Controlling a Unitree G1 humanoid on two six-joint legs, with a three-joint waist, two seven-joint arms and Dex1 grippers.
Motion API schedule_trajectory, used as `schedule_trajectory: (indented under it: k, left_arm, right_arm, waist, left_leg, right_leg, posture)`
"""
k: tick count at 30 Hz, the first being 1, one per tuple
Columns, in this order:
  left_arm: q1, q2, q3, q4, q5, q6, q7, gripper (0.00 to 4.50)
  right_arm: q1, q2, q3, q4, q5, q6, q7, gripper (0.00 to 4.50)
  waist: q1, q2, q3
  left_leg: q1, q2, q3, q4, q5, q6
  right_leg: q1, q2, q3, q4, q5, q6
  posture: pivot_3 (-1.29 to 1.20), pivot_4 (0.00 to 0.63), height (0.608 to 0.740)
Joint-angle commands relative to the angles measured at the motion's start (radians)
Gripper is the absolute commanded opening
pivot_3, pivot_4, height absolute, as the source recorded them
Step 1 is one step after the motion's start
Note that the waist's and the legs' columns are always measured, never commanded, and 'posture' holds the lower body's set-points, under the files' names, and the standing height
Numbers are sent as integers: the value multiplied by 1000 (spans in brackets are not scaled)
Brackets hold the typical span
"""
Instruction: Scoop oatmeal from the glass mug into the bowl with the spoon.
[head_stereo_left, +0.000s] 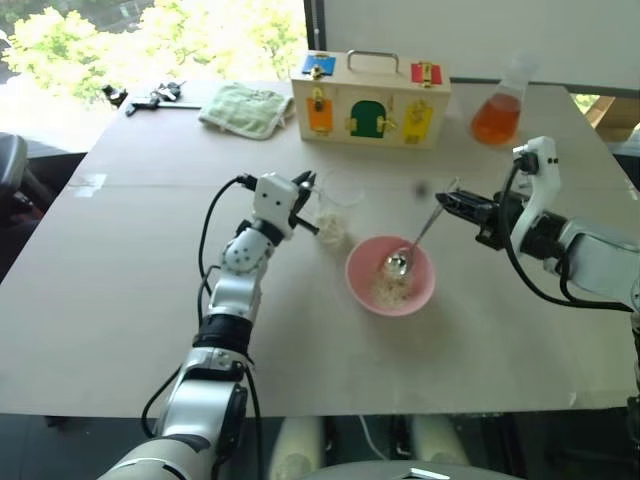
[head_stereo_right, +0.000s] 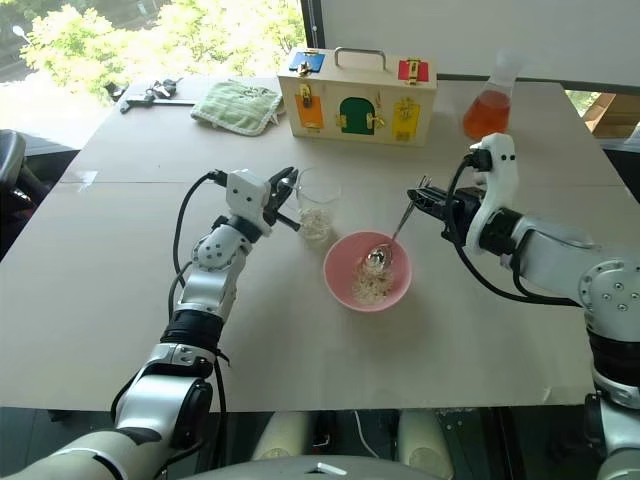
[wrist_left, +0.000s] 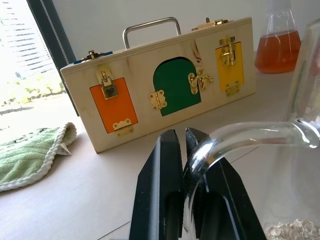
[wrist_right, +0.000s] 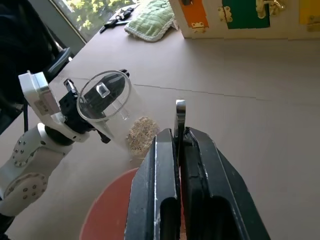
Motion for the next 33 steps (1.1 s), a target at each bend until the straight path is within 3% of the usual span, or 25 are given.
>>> schedule_trajectory:
  k: [1, 8, 17, 23, 29, 33]
  left_arm:
    - [-11, 5, -1, -1, 2, -16, 1, 12]
    - [-11, 2, -2, 0, 3, -17, 3, 12]
    - [-11, -6, -7, 2, 5, -19, 4, 12]
    - [-8, -9, -7, 1, 6, -20, 5, 12]
    - [-6, -12, -7, 2, 6, -22, 6, 12]
    - [-7, -12, -5, 1, 7, -23, 7, 12]
  right_arm:
    - [-55, -33, -1, -66, -49, 8, 74, 0]
    - [-104, -138, 94, -149, -289, 31, 245, 0]
    - [-148, -140, 136, -198, -450, 41, 369, 0]
    - [-129, -7, -9, -112, -261, 82, 253, 0]
    - [-166, 132, -157, 72, 94, 5, -38, 0]
    - [-234, 211, -171, 133, 199, -74, -196, 0]
  waist:
    - [0, 0, 0]
    - [2, 0, 0]
    - [7, 0, 0]
    - [10, 0, 0]
    - [15, -1, 0]
    - [10, 0, 0]
  left_leg:
    - [0, 0, 0, 0, 0, 0]
    - [0, 0, 0, 0, 0, 0]
    - [0, 0, 0, 0, 0, 0]
    - [0, 0, -1, 1, 0, 0]
    - [0, -1, 0, 1, 0, 0]
    - [1, 0, 1, 1, 0, 0]
  right_leg:
    - [0, 0, 0, 0, 0, 0]
    - [0, 0, 0, 0, 0, 0]
    - [0, 0, 0, 0, 0, 0]
    - [0, 0, -1, 0, 0, 0]
    - [1, 0, -1, 0, 0, 0]
    - [1, 0, 0, 1, 0, 0]
  posture:
    - [0, 150, 740]
    - [0, 150, 740]
    - [0, 150, 740]
    - [0, 150, 740]
    - [0, 150, 740]
    - [0, 150, 740]
